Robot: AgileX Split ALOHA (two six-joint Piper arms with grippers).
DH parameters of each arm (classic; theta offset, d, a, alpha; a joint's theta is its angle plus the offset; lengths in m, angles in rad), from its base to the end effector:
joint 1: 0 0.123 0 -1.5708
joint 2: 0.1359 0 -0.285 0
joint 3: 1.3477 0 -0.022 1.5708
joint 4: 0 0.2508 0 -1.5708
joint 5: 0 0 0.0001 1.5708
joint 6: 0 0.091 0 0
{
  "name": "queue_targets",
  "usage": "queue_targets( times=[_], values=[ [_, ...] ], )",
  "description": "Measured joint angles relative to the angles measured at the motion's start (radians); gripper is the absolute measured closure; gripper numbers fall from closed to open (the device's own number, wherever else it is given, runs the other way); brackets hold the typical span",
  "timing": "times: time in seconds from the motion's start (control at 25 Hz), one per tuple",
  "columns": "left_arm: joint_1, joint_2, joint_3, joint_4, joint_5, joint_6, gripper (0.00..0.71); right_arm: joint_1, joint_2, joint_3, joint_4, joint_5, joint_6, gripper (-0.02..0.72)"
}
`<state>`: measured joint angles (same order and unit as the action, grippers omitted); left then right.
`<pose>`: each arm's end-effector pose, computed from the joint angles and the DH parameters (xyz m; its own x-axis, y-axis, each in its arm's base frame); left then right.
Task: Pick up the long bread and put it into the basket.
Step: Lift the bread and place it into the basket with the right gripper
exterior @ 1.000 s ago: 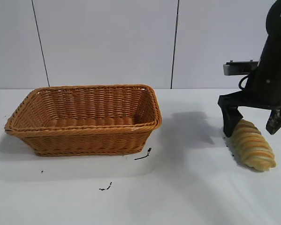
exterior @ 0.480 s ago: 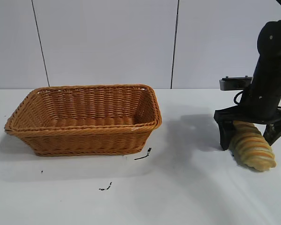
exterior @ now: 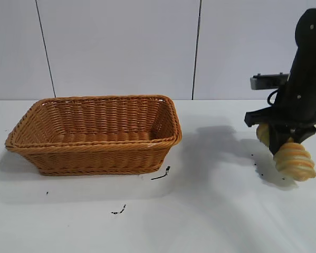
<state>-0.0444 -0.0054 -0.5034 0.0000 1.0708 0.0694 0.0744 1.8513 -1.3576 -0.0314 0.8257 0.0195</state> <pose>-0.0065 0.0003 0.2774 -0.4525 0.0895 -0.8872 0.0760 0.9952 0.0617 0.3836 0.0265 0.2189 -0.9404 -0.0719 -0.3324 -0.0683 0.9974 -0.0224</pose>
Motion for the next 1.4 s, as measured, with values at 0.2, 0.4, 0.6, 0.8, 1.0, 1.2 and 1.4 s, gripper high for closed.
queue_targets(
  times=[0.2,0.4,0.6,0.8,1.0,1.2,1.4],
  values=[
    [0.0,0.0,0.0,0.0,0.0,0.0,0.014,0.008,0.012,-0.159,0.017,0.157,-0.026,0.56],
    [0.0,0.0,0.0,0.0,0.0,0.0,0.014,0.084,0.114,-0.412,0.018,0.281,-0.066,0.56],
    [0.0,0.0,0.0,0.0,0.0,0.0,0.014,0.202,0.259,-0.666,0.019,0.375,-0.166,0.56],
    [0.0,0.0,0.0,0.0,0.0,0.0,0.014,0.349,0.382,-0.861,0.019,0.383,-0.293,0.572],
    [0.0,0.0,0.0,0.0,0.0,0.0,0.014,0.492,0.449,-0.914,0.022,0.291,-0.443,0.572],
    [0.0,0.0,0.0,0.0,0.0,0.0,0.014,0.587,0.476,-0.915,0.031,0.181,-0.719,0.572],
    [0.0,0.0,0.0,0.0,0.0,0.0,0.014,0.612,0.53,-0.916,0.071,0.135,-0.888,0.572]
  ],
)
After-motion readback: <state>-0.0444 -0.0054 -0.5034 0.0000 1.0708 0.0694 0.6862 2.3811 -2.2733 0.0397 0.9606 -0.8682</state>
